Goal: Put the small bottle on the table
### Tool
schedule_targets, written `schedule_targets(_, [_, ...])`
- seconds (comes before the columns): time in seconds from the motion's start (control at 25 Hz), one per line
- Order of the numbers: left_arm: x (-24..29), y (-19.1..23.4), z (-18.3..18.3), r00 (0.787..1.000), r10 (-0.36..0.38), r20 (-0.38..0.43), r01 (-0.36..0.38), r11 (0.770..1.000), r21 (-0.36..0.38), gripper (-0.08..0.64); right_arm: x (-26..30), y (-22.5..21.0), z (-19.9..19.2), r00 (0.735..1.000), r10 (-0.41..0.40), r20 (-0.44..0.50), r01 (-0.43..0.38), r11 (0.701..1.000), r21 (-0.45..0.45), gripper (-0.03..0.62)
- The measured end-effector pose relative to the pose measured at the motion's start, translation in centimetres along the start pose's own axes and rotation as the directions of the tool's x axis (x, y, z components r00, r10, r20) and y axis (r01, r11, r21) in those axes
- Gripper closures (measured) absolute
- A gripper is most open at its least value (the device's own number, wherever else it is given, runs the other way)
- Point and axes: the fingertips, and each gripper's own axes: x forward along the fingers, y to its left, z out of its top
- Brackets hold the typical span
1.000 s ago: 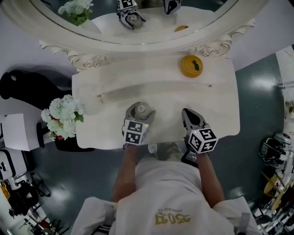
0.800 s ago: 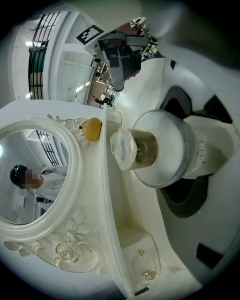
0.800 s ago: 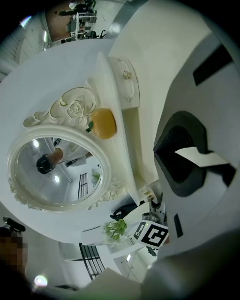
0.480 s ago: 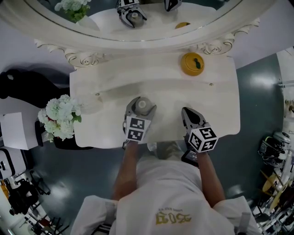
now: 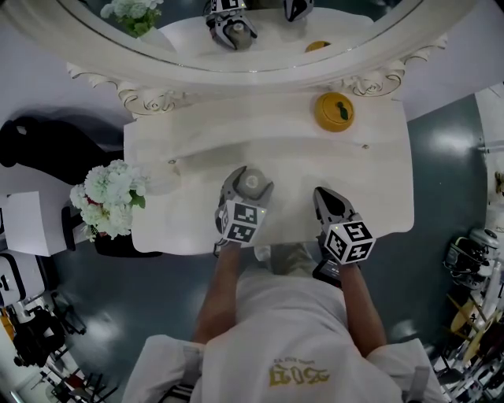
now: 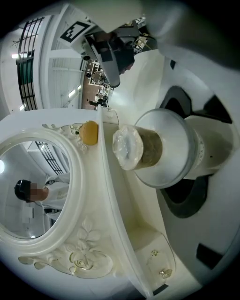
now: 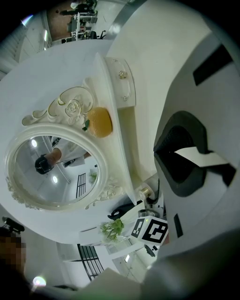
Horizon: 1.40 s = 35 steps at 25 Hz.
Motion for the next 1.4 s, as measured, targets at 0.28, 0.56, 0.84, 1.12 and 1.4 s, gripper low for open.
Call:
schedule_targets(0.28, [0.1,-0.1,-0.2,1.0,-0.003,-0.007,0.003,1.0,-0.003,0.212,0.0,0.7,0.1,1.0,-0.002,0.005,0.002,1.0,-0.013,0.58])
schedule_targets(0.56, [-0.3,0.0,0.1,1.0,-0.017,0.021,0.017,0.999,-0.044,0.175,-0.7,1.3,1.2,1.0,0.001,0.03,0.0,0.999,-0.045,0.58])
schedule_targets(0.84, [-2.0,0.3,-0.3,1.0,0.008,0.03,-0.005,0.994,-0.113,0.156,-2.0,2.2,1.7,0.998,0.0,0.058,0.004,0.998,-0.061,0.58])
schedule_targets(1.12, [-4.2,0.0,-0.3,0.996,-0.005,0.086,0.023,0.979,-0.201,0.169,-3.3,4.0,1.9,0.996,0.015,0.092,-0.007,0.997,-0.081,0.58])
schedule_targets(1.4, [-7.8,-0.7,0.2,0.993,-0.011,0.117,0.032,0.985,-0.172,0.248,-4.7,6.2,1.9,0.991,0.031,0.131,-0.019,0.996,-0.091,0.58])
